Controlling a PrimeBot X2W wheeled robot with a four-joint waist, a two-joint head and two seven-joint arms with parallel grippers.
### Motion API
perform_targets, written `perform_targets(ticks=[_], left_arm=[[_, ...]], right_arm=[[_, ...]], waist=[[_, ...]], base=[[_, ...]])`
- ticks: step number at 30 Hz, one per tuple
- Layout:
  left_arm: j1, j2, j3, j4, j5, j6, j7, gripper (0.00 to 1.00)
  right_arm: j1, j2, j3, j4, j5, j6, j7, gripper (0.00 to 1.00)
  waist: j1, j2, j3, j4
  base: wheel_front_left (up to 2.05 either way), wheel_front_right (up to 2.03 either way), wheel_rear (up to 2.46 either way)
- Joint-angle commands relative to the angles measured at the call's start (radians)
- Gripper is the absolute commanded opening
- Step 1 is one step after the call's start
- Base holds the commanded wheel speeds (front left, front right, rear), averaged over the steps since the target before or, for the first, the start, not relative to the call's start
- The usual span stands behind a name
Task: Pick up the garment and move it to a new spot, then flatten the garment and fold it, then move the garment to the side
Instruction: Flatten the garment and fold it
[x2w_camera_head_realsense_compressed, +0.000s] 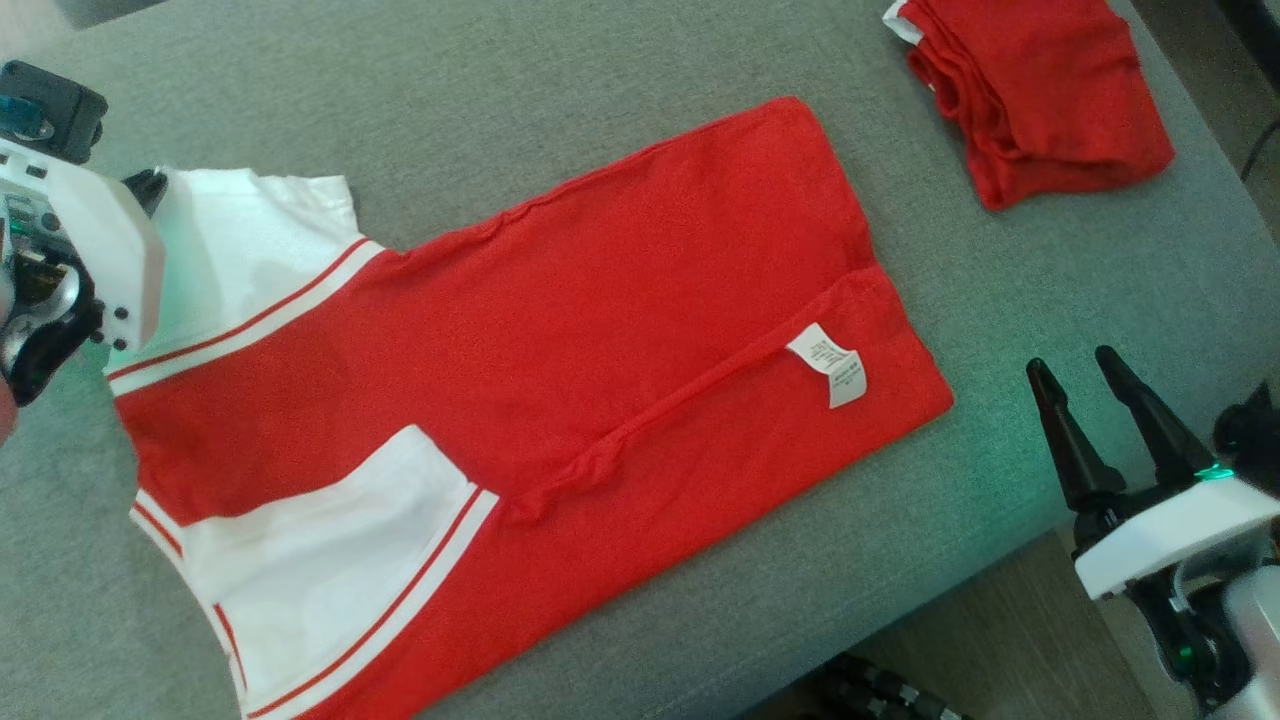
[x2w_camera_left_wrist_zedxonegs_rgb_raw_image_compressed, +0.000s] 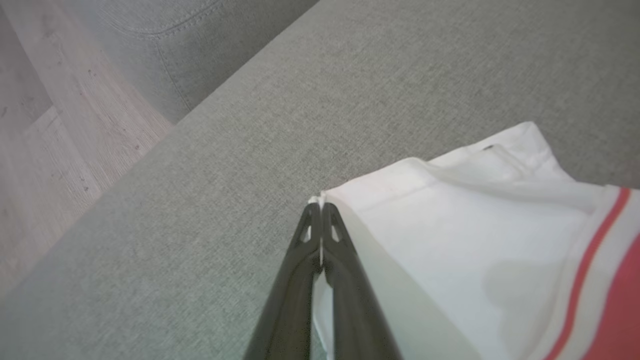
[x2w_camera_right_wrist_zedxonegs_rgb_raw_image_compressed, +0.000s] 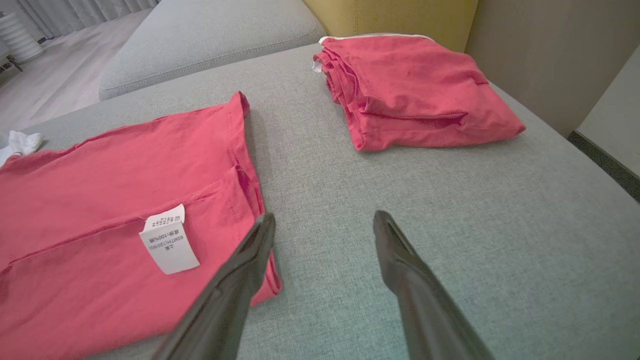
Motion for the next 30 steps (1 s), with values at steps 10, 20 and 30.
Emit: perform_targets(ticks=[10,20,30], left_arm=[[-0.114,0.030,-0.026,-0.042,0.044,0.002,-0.145,0.00],[-0.172,-0.003,-0.062,-0.069,0.083,0.002,-0.243,0.00],[-0.241,-0.031,-0.073,-0.113,0.150,0.002,-0.299,0.00]], right_arm=[[-0.009,-0.056,-0.001,-0.042,-0.003,-0.001,0.016,1.00],[-0.129,-0.116,0.016,-0.039,-0.023,-0.001,0.149,1.00],[-0.432,-0.144,0.097,0.108,-0.037,-0.001,0.321,1.00]], waist=[[0.0000,0.0000,-0.025,0.063],[0.0000,0.0000,-0.022,0.136],[0.0000,0.0000,0.028,0.217]], base=[[0.00,0.00,0.00],[0.00,0.00,0.00],[0.00,0.00,0.00]])
